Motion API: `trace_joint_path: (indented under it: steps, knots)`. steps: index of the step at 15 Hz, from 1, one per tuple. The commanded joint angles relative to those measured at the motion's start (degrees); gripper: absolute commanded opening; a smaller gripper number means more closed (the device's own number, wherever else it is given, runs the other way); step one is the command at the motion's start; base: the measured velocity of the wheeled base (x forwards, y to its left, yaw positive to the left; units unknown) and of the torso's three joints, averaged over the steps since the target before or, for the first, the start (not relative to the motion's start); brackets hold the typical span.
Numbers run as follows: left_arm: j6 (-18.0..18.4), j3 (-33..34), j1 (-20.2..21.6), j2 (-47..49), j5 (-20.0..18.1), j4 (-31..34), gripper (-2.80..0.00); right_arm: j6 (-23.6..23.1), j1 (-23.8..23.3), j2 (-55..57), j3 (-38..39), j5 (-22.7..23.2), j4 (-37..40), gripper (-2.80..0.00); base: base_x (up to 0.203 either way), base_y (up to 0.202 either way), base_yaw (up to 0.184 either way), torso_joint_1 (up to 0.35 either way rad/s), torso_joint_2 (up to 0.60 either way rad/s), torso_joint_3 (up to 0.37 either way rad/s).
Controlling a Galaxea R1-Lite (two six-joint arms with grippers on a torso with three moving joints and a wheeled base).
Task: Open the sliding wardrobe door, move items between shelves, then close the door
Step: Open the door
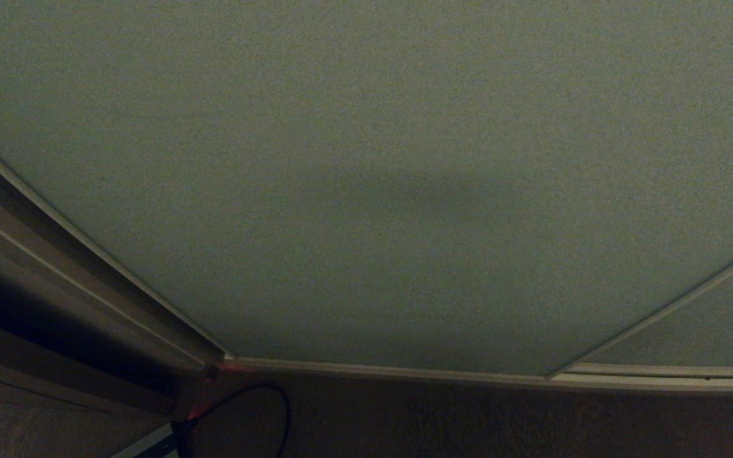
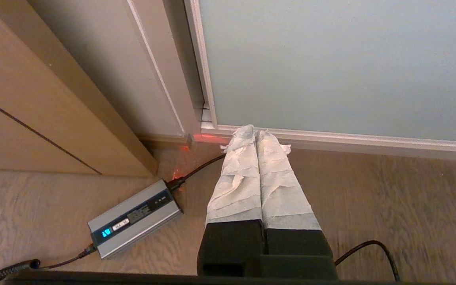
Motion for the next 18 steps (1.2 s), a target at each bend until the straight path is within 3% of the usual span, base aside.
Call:
trace_joint_path:
  steps: [1,18]
  knots:
    - [0.0,0.0,0.0,-0.1,0.0,0.0,-2.8,0.0,0.0,0.1,0.2,0.0,0.0,-2.8,0.0,0.0,0.0,0.0,0.0,0.0]
    - [0.0,0.0,0.0,-0.1,0.0,0.0,-2.8,0.0,0.0,0.1,0.2,0.0,0.0,-2.8,0.0,0.0,0.0,0.0,0.0,0.0]
